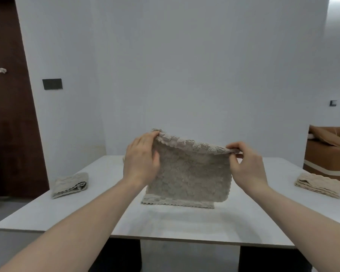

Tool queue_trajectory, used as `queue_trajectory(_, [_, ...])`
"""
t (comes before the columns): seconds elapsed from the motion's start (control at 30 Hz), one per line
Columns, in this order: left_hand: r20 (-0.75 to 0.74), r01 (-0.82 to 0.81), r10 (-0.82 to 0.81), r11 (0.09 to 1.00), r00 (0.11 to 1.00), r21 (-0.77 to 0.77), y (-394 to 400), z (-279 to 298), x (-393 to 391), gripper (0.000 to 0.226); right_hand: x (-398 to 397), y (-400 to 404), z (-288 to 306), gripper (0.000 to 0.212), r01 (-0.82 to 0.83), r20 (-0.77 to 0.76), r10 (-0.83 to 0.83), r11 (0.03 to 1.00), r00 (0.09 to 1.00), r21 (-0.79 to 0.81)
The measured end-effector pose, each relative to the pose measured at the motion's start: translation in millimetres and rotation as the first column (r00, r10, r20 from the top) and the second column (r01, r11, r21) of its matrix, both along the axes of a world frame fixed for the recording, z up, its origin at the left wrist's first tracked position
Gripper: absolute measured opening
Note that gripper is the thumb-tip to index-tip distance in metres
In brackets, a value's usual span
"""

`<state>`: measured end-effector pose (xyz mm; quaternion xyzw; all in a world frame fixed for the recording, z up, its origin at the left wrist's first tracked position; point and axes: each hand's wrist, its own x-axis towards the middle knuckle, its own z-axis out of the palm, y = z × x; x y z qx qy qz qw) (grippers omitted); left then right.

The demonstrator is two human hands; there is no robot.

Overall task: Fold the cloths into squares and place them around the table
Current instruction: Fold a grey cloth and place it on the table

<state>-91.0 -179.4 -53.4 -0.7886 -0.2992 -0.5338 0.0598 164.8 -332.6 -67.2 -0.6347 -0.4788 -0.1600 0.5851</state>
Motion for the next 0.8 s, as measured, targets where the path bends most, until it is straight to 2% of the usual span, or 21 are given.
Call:
queue_trajectory(0.17, [0.090,-0.003,-0.001,0.999,0.996,0.038,-16,34,-12,0.024,-11,-12,28,0.026,0.006,0.120,-0.005,1.000,0.993,-0.007])
queue_trajectory(0.3, [0.050,-0.019,0.020,1.000,0.999,-0.010,-22,39,-19,0.005,-18,-16,34,0.029,0.000,0.171,0.011,0.998,0.985,-0.061])
queue_trajectory(0.43, [0.011,-0.009,0.011,0.991,1.000,-0.132,-21,27,-22,0.014,-17,-12,21,0.018,0.017,0.238,0.024,0.986,0.971,-0.168])
queue_trajectory(0.5, [-0.041,-0.040,0.033,0.984,0.999,-0.176,-17,17,-24,0.015,-16,-11,10,0.012,0.018,0.219,0.034,0.972,0.975,-0.233])
queue_trajectory(0.63, [-0.144,-0.088,0.049,0.958,0.988,-0.273,-4,-11,-24,0.016,-12,-5,-17,0.024,0.015,0.173,0.041,0.950,0.984,-0.312])
queue_trajectory(0.8, [-0.203,-0.113,0.054,0.949,0.978,-0.295,7,-29,-24,0.016,-8,1,-33,0.028,0.051,0.145,0.008,0.914,0.989,-0.402])
